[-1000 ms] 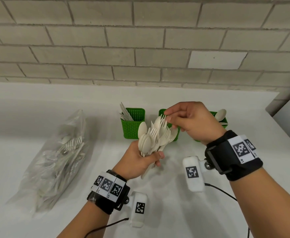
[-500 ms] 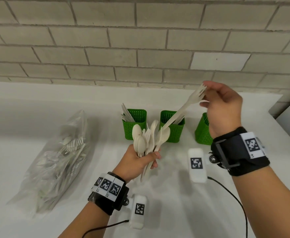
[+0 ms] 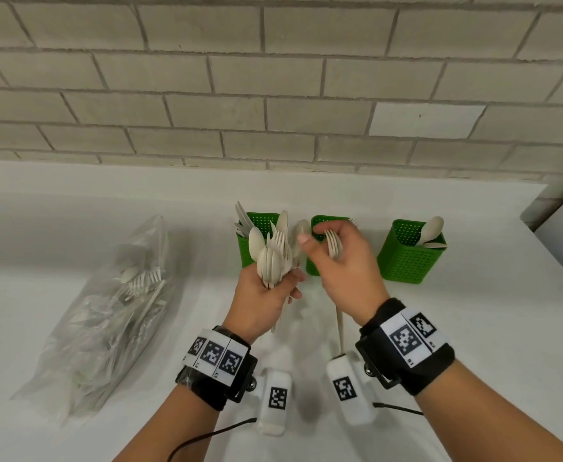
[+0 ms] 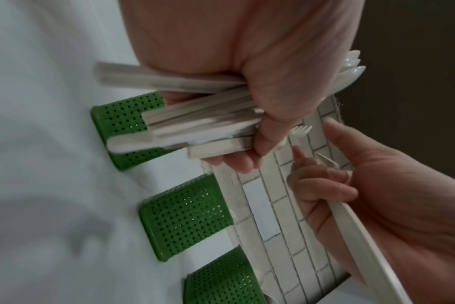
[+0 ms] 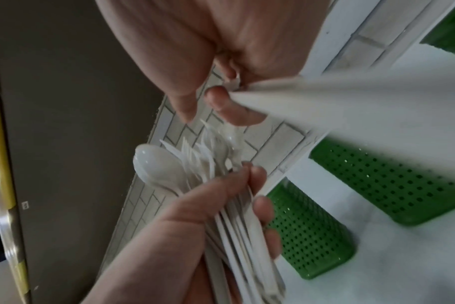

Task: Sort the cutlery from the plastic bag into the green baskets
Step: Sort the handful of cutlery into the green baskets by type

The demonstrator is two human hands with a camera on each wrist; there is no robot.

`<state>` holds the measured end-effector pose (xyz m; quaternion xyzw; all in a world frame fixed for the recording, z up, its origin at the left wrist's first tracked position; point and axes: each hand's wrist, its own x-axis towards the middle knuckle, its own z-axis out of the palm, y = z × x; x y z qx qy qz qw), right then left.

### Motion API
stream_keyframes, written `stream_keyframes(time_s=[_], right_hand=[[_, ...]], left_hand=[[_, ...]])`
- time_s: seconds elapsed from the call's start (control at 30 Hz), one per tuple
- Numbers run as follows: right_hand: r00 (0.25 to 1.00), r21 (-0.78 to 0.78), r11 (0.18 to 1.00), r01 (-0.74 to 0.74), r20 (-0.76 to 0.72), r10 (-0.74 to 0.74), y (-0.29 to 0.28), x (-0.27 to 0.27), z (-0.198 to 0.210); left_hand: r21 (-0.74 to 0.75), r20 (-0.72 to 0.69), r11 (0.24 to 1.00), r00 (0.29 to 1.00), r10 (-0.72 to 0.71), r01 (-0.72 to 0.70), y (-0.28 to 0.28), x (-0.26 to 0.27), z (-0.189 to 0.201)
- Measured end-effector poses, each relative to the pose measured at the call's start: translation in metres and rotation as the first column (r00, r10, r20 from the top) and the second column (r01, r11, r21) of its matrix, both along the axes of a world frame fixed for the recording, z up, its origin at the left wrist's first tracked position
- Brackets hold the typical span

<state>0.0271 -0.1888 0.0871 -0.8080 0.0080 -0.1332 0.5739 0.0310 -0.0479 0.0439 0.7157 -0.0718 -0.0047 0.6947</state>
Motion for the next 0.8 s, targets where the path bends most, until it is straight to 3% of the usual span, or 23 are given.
stream_keyframes(time_s=[0.17, 0.3, 0.4, 0.5, 0.63, 0.7, 0.8], right_hand=[[0.995, 0.008, 0.998, -0.059, 0.079, 0.058, 0.005, 0.000, 0.003], [0.982, 0.196, 0.978, 0.065, 0.162, -0.098, -0.009, 0.009, 0.015], [0.956, 0.228, 0.960, 0.161, 0.205, -0.209, -0.021, 0.013, 0.020], [0.963, 0.180, 0.973, 0.143, 0.202, -0.179, -0.022, 0.010, 0.013], [0.971, 0.092, 0.992, 0.085, 0.213, -0.103, -0.006, 0.005, 0.005], [0.972, 0.099, 0.991, 0.089, 0.210, -0.108, 0.000, 0.004, 0.006], [0.983, 0.163, 0.983, 0.090, 0.145, -0.114, 0.004, 0.003, 0.009]], left_hand=[[0.017, 0.031, 0.999, 0.998, -0.051, 0.050, 0.002, -0.002, 0.003], [-0.010, -0.041, 0.999, 0.999, -0.032, 0.032, 0.010, -0.003, -0.005], [-0.086, -0.106, 0.990, 0.989, 0.102, -0.111, 0.018, 0.001, -0.010], [-0.149, -0.042, 0.975, 0.986, 0.159, -0.163, 0.018, 0.003, 0.003], [-0.145, 0.052, 0.989, 0.998, 0.019, -0.011, -0.001, 0.001, 0.021], [-0.114, 0.089, 0.993, 0.996, -0.017, 0.027, -0.010, -0.002, 0.023], [-0.104, 0.137, 0.994, 0.990, 0.038, -0.024, -0.017, -0.004, 0.024]])
